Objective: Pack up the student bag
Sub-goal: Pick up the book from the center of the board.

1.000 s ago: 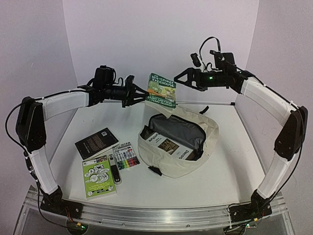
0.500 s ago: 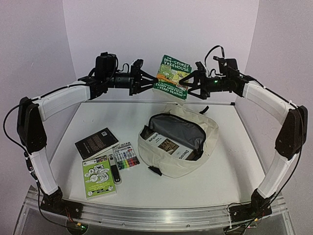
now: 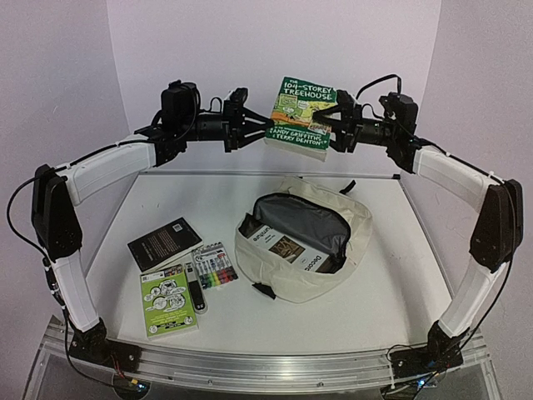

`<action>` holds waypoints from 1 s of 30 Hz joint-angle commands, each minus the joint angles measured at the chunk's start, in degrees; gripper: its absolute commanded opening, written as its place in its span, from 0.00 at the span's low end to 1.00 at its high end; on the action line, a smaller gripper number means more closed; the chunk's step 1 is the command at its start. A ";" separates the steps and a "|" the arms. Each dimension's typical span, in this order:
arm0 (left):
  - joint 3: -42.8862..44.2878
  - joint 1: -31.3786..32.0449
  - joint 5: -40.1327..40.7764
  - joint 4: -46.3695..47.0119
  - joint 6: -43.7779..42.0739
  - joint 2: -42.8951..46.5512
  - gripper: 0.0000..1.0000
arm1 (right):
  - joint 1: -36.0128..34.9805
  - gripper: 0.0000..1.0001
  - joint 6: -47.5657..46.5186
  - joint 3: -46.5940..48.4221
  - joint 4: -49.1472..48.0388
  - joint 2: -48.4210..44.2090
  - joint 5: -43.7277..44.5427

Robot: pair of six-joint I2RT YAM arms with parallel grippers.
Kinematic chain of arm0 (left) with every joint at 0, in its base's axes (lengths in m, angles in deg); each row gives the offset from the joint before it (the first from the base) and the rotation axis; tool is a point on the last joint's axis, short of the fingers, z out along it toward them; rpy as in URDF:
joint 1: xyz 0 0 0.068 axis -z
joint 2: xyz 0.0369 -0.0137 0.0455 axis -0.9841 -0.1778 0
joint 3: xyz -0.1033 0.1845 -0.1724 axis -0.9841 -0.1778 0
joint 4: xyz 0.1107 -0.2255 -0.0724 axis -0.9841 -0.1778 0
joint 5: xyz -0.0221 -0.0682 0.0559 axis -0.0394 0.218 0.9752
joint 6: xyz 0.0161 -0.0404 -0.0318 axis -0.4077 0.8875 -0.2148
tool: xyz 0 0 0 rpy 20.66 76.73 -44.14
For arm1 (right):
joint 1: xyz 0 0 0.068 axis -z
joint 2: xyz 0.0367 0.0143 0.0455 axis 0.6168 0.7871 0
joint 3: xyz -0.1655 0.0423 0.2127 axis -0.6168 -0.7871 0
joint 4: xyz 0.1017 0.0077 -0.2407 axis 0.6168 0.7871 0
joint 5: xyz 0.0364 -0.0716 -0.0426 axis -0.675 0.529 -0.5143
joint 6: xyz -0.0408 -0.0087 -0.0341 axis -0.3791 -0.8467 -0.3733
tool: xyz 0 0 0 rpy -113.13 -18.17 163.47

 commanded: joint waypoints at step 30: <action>-3.63 6.48 -4.95 2.33 -3.55 1.31 0.36 | -3.96 0.06 -4.20 -9.55 0.14 -7.85 -2.20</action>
